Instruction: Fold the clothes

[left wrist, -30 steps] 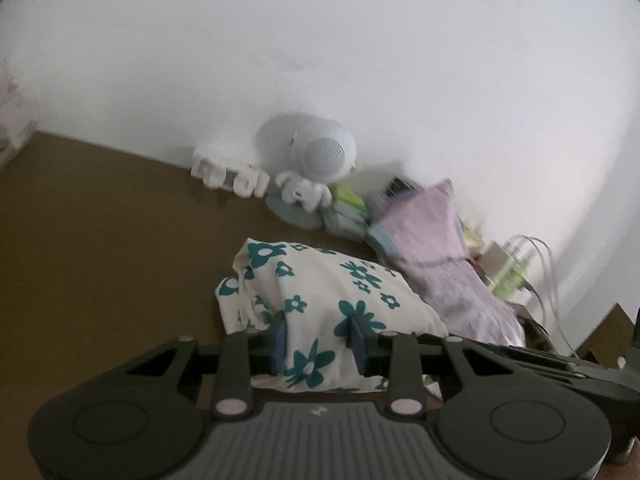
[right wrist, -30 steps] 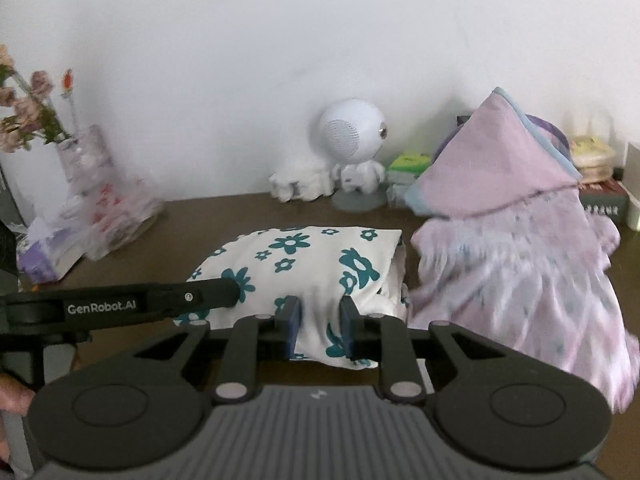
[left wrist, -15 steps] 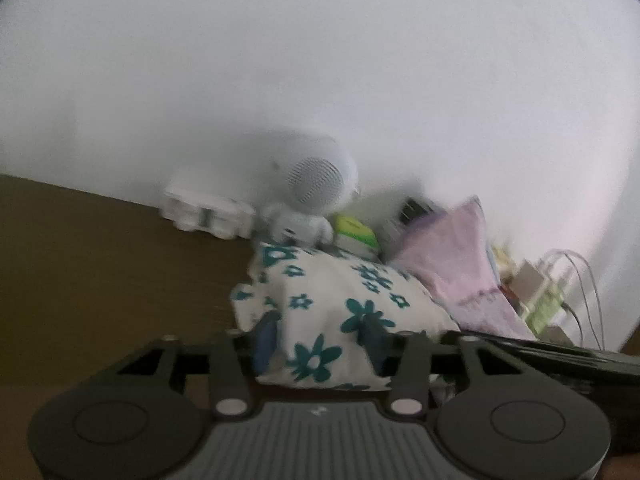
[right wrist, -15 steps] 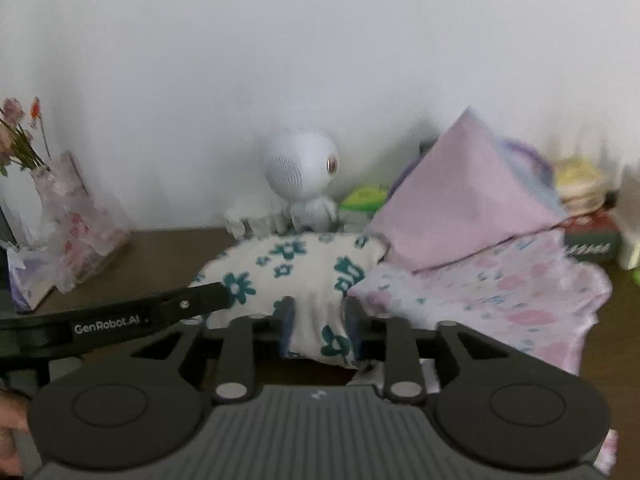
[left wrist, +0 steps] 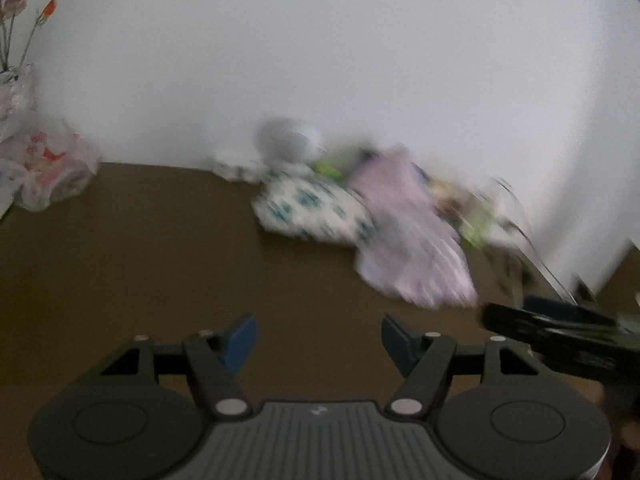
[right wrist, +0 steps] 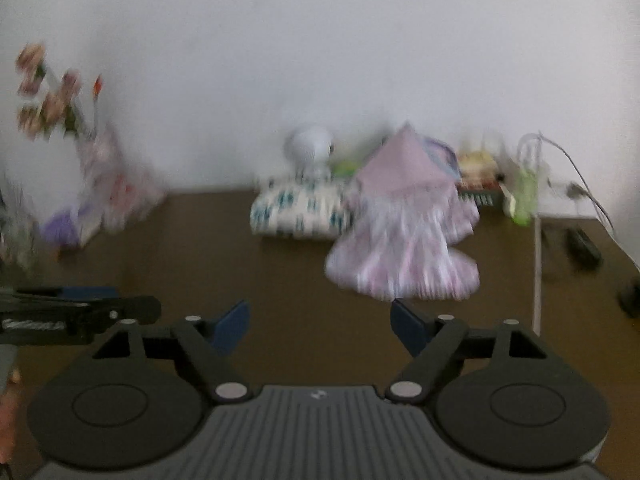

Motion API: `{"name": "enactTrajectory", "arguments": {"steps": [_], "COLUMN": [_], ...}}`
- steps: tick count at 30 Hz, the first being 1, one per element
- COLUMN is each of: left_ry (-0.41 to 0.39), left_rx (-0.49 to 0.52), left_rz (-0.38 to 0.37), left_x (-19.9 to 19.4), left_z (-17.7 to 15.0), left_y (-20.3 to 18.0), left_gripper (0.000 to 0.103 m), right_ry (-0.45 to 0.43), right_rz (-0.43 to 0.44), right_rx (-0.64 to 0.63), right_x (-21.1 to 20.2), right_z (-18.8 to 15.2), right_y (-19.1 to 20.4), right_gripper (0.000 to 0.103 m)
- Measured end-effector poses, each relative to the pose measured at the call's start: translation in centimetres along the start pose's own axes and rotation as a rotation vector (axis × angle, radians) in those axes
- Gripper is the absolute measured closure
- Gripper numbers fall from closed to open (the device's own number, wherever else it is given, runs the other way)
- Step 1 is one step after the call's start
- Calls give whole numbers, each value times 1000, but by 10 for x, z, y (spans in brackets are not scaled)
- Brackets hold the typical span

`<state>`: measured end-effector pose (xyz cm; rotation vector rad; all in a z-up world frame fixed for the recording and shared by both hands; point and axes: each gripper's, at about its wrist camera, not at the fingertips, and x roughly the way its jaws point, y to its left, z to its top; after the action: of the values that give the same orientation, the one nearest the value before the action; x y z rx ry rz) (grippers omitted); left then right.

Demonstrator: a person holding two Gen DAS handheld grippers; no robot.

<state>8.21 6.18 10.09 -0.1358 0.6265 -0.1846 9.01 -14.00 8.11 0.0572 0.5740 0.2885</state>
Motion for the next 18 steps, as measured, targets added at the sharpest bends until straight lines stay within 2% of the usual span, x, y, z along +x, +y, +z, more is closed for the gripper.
{"name": "enactTrajectory", "arguments": {"steps": [3,7,9,11,13,18], "left_ry": [11,11,33,48,46,57], "left_rx": [69,115,102,73,59,111], "left_rz": [46,80,118,123,133,162], "left_x": [-23,-32,-25,-21,-18,-6], "left_z": [-52,-101,-113,-120,-120,-120], "left_y": [-25,-43,-45,-44,-43,-54], "left_gripper": [30,29,29,29,28,11], "right_ry": [16,30,53,42,38,79], "right_rz": [-13,-81,-115,-126,-150,-213], "right_rx": [-6,-25,3,38,45,50], "right_x": [-34,-61,-62,-64,-63,-53], "right_z": [-42,-86,-102,-111,-115,-116], "right_y": [3,2,-4,-10,-12,-15], "right_gripper": [21,11,10,9,2,0]}}
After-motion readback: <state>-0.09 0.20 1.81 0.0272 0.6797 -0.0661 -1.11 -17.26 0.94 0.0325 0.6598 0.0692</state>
